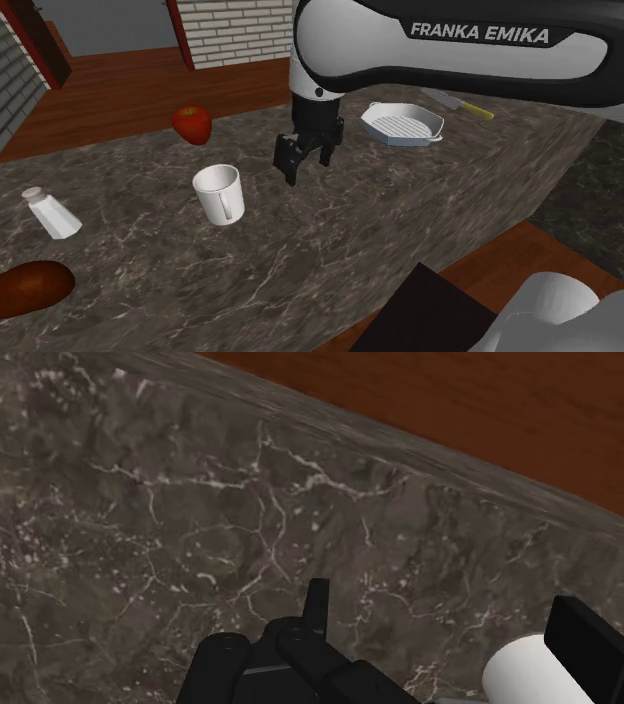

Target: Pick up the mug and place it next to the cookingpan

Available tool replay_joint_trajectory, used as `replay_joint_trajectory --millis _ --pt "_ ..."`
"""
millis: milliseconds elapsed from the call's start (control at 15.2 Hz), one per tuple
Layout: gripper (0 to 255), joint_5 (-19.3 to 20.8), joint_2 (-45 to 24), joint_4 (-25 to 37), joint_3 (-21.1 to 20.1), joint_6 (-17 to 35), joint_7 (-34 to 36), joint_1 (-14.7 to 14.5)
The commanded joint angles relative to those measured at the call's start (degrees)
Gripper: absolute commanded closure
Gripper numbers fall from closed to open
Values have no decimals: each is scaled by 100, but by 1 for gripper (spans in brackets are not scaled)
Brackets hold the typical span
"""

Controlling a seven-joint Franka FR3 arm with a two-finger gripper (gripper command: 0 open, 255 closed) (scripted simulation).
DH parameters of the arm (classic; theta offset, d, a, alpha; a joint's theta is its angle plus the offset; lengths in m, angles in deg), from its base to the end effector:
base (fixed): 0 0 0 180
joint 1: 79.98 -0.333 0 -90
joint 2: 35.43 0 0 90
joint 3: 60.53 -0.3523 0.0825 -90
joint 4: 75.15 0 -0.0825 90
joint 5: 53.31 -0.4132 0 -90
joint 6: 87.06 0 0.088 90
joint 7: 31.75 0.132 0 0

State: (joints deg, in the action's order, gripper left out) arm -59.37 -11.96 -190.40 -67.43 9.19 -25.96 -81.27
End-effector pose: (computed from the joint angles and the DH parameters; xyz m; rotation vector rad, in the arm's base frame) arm 0.4422 0.0866 0.6324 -3.0735 -0.0404 -0.1049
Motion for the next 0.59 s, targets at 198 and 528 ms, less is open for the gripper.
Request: replay_joint_trajectory --millis 198,528 --pt "0 98 -1190 1180 -300 -97 349 -86" --pt "0 333 -2467 2641 -547 -410 711 -238"
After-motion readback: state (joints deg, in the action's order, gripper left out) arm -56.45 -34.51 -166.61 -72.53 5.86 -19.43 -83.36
